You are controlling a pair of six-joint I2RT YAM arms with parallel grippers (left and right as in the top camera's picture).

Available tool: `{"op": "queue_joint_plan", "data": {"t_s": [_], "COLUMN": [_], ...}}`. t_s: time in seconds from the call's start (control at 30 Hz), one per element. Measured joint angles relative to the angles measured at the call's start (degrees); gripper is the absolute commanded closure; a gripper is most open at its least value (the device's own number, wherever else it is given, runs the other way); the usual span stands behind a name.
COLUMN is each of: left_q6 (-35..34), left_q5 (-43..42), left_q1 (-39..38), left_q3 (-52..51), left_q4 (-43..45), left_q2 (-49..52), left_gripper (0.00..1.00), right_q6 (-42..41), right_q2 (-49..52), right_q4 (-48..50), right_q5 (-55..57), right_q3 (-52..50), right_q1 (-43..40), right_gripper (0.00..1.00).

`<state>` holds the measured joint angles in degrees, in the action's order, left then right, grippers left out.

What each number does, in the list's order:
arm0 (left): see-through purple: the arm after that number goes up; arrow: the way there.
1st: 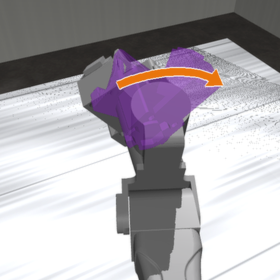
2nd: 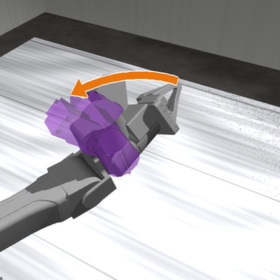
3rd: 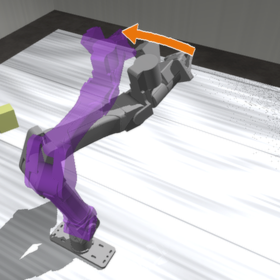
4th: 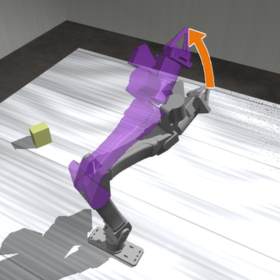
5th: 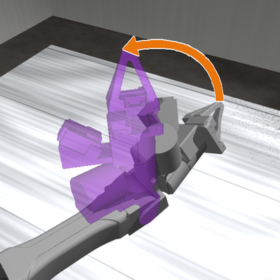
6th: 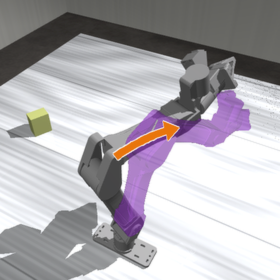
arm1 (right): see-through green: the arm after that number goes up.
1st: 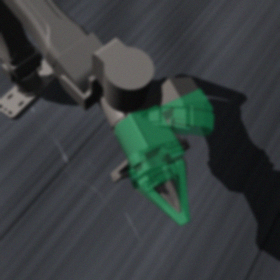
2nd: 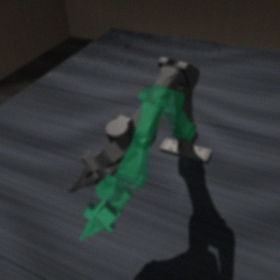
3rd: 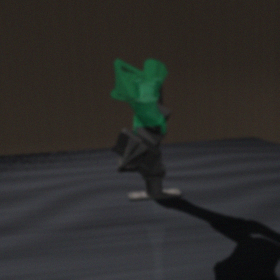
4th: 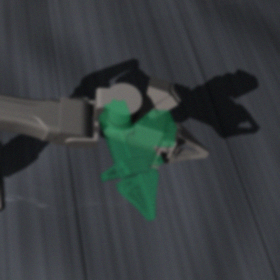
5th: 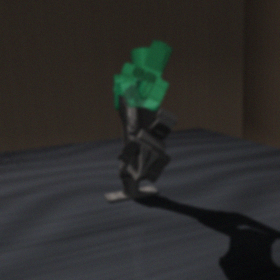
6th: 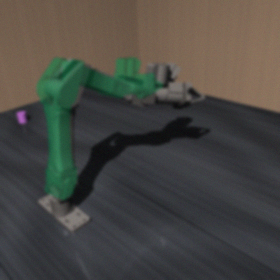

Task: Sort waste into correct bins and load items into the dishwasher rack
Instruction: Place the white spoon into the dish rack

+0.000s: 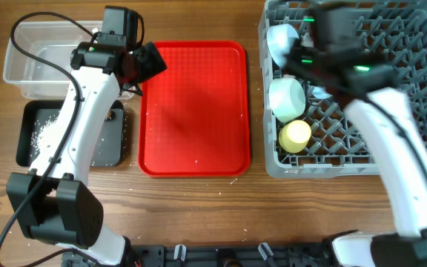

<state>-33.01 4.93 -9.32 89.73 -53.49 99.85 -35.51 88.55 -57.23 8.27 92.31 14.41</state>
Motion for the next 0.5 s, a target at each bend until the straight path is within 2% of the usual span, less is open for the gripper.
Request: {"op": "queue_joint_plan", "data": {"t_s": [0.07,0.17,0.33,0.37,0.4,0.43,0.47,0.5], "left_q6": [0.0,0.0,0.0,0.0,0.0,0.0,0.0,0.0], "left_q5": [0.0,0.0,0.0,0.0,-0.02,0.0,0.0,0.0], "left_q1": [0.0,0.0,0.0,0.0,0.0,0.0,0.0,0.0], "left_q3": [0.0,0.0,0.0,0.0,0.0,0.0,0.0,0.0], "left_q4": [-0.02,-0.02,-0.02,-0.02,-0.02,-0.04,0.0,-0.02], "left_q2": [0.0,0.0,0.0,0.0,0.0,0.0,0.0,0.0], "left_gripper": [0.0,0.0,0.0,0.0,0.0,0.0,0.0,0.0], "right_q6": [-11.67,-28.87,-45.05,-47.69,-49.0,-50.03,-50.64,-51.21], "right_q2": [0.24,1.36,1.57,1.6,1.77,1.79,1.88,1.88], "right_q4": [-6.62,-9.46,-8.74,-7.37,-5.77,-4.0,-3.74,-3.76], "right_q5": [7.54,11.8,13.53,13.68,13.75,13.88,13.88,13.9], "right_q3": [-0.48,-6.73,-17.38,-19.82,-21.46,-22.71,-23.54,-24.06], "right_q1": [-5.51,-10.73,-15.23,-15.61,-15.76,-15.87,-15.87,-15.87], "right_gripper": [0.96,0.96,0.96,0.78,0.67,0.47,0.32,0.27]}}
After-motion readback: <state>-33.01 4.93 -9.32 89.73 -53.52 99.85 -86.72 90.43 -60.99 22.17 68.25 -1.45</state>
